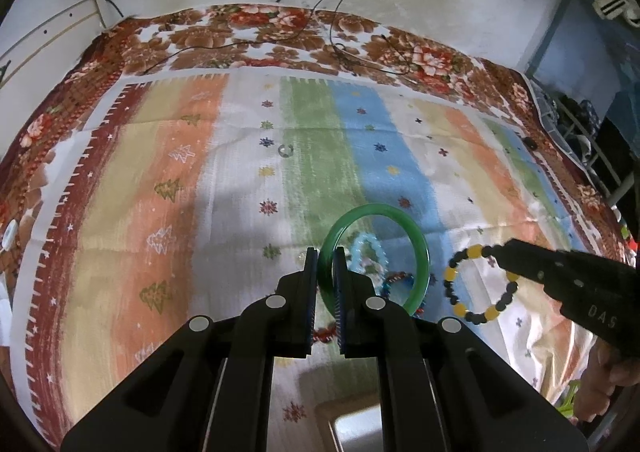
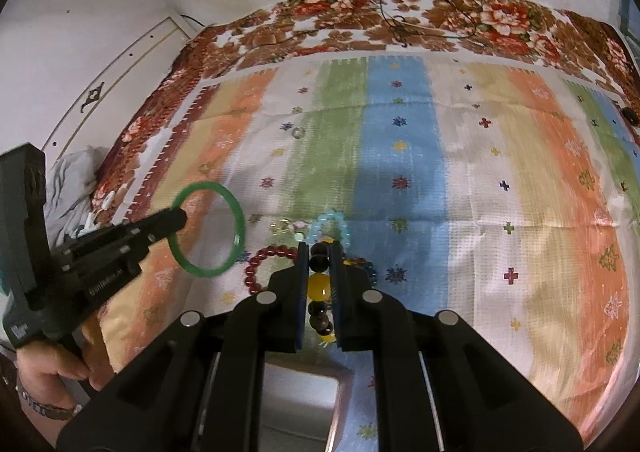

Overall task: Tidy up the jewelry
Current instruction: 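Lift and carry both held bracelets over the silver tin box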

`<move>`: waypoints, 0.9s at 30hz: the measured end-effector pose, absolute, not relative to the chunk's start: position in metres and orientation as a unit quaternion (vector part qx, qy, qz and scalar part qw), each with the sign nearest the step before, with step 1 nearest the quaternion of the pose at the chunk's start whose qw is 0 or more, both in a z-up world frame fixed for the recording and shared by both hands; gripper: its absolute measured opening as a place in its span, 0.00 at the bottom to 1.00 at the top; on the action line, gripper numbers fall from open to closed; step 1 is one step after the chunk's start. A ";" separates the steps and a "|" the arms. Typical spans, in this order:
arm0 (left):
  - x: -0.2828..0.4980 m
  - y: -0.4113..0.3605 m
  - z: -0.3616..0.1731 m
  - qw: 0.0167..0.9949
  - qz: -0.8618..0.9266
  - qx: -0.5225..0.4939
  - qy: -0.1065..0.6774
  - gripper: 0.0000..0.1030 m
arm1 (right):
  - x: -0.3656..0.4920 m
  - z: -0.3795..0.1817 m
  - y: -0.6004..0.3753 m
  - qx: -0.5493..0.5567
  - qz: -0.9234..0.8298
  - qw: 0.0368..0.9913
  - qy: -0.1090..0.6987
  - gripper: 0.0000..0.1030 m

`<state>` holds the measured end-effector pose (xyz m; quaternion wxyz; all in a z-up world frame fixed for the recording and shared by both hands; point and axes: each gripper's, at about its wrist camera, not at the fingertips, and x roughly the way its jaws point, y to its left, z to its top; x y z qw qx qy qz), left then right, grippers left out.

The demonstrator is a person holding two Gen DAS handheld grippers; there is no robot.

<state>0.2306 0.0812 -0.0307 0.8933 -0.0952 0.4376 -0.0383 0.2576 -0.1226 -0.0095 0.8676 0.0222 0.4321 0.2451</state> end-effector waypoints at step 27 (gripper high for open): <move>0.120 0.040 -0.023 0.898 -0.071 -0.080 0.427 0.08 | 0.144 -0.010 -0.131 0.016 0.300 0.855 0.423 0.11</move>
